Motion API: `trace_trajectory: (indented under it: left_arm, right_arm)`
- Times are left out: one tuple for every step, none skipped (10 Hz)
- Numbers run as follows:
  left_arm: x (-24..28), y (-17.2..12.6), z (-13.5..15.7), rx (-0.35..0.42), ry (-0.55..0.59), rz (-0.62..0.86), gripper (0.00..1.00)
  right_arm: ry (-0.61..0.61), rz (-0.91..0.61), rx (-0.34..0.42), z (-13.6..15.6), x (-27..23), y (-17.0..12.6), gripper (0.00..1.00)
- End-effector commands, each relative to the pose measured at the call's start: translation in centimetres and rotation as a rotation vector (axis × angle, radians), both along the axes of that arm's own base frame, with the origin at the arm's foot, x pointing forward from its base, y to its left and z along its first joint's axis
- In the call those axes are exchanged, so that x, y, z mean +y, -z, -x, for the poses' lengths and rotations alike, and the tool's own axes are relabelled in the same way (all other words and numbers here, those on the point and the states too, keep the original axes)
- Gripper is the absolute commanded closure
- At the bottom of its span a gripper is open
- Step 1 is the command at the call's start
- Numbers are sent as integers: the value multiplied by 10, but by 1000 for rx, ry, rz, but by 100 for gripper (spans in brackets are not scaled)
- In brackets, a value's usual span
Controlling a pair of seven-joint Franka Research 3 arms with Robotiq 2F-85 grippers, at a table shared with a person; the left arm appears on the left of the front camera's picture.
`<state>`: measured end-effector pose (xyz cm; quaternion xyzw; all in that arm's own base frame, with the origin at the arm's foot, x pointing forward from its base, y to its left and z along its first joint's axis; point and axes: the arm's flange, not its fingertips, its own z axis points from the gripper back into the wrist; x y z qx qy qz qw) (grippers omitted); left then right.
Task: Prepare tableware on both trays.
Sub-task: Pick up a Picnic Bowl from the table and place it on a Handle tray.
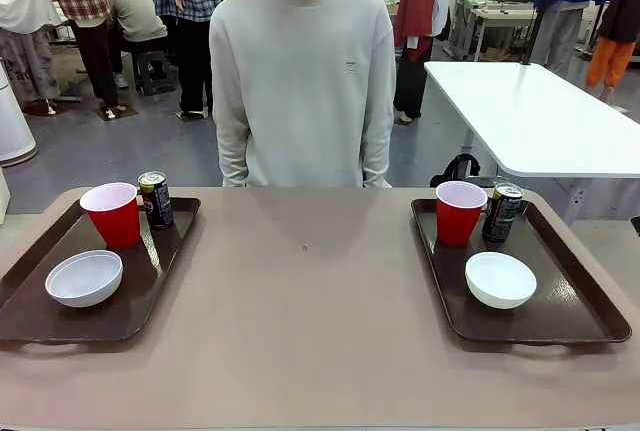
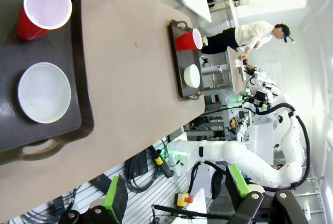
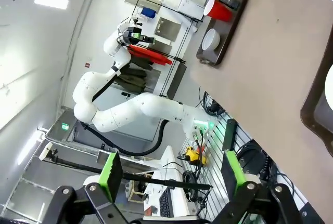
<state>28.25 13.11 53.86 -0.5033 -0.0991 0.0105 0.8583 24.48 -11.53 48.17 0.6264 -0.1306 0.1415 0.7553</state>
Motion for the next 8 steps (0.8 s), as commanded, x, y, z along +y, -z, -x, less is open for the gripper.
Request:
trace_trajectory:
  left_arm:
    - [-1,2,2,-26,8,14,0]
    - [-1,2,2,-26,8,14,0]
    - [-1,2,2,-26,8,14,0]
    - [-1,2,2,-26,8,14,0]
    - [-1,2,2,-26,8,14,0]
    - [-1,2,2,-26,8,14,0]
    - [-1,2,2,-26,8,14,0]
    - [-1,2,2,-26,8,14,0]
  right_arm:
    - [-5,-20,-22,-4,-1,-1,0]
    - [-5,-20,-22,-4,-1,-1,0]
    - [-5,-20,-22,-4,-1,-1,0]
    - [-5,-20,-22,-4,-1,-1,0]
    - [-5,-20,-22,-4,-1,-1,0]
    - [-5,-20,-22,-4,-1,-1,0]
    - [-5,-20,-22,-4,-1,-1,0]
    - [-5,-20,-22,-4,-1,-1,0]
